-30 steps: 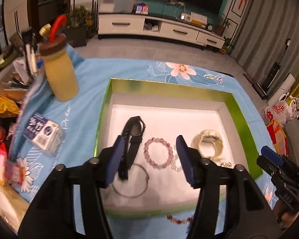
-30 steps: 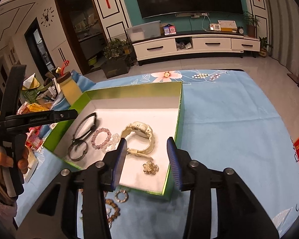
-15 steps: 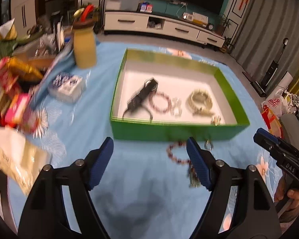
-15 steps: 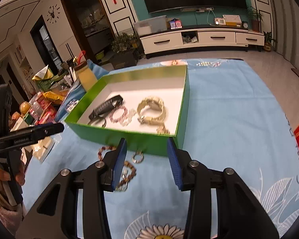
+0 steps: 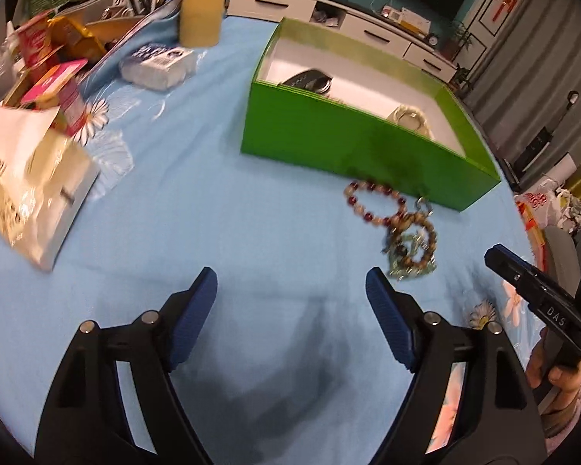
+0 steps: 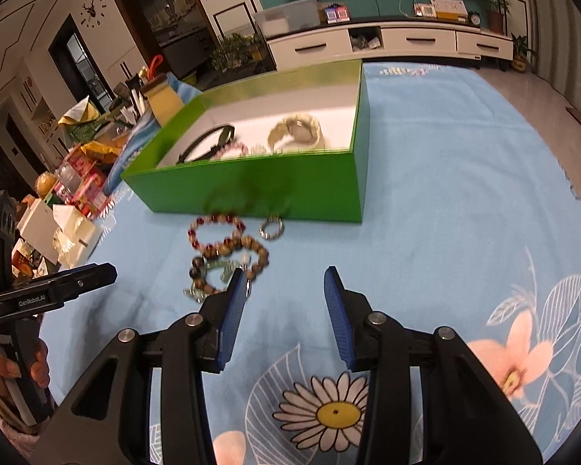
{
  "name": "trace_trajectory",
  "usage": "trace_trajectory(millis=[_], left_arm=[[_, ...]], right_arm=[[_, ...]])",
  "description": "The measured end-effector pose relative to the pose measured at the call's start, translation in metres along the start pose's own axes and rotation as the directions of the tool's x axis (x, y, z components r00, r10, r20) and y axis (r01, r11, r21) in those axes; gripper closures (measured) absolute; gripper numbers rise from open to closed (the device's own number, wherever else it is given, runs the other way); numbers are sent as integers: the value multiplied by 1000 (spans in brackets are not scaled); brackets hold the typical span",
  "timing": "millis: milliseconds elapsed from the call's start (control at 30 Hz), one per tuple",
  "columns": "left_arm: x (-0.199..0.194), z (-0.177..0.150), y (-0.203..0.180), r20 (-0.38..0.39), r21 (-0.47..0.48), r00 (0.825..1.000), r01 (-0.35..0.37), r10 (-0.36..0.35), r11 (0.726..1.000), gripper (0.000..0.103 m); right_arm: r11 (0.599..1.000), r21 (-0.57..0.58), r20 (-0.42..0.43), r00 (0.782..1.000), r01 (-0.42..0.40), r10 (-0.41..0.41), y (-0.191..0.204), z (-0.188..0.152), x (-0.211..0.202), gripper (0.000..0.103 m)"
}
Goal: Organize jewelry
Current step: 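Lift both open tools out of the green box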
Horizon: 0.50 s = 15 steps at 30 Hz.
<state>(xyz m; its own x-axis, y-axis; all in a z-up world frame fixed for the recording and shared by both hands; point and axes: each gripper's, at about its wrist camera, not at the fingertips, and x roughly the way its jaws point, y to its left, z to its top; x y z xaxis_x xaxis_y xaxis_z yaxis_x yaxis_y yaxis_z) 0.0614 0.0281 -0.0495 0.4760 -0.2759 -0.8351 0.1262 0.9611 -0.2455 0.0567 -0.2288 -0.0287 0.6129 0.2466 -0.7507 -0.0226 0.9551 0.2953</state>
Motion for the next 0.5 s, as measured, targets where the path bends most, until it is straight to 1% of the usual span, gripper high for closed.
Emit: trace_trajectory(millis=[200, 500], left_arm=[[5, -14, 2, -33, -4, 999, -5, 5, 1000, 22], [12, -14, -3, -47, 15, 999, -4, 4, 1000, 22]], right_arm=[[1000, 18, -27, 1000, -10, 11, 1, -11, 8, 61], [1000, 22, -47, 999, -22, 23, 4, -14, 19, 61]])
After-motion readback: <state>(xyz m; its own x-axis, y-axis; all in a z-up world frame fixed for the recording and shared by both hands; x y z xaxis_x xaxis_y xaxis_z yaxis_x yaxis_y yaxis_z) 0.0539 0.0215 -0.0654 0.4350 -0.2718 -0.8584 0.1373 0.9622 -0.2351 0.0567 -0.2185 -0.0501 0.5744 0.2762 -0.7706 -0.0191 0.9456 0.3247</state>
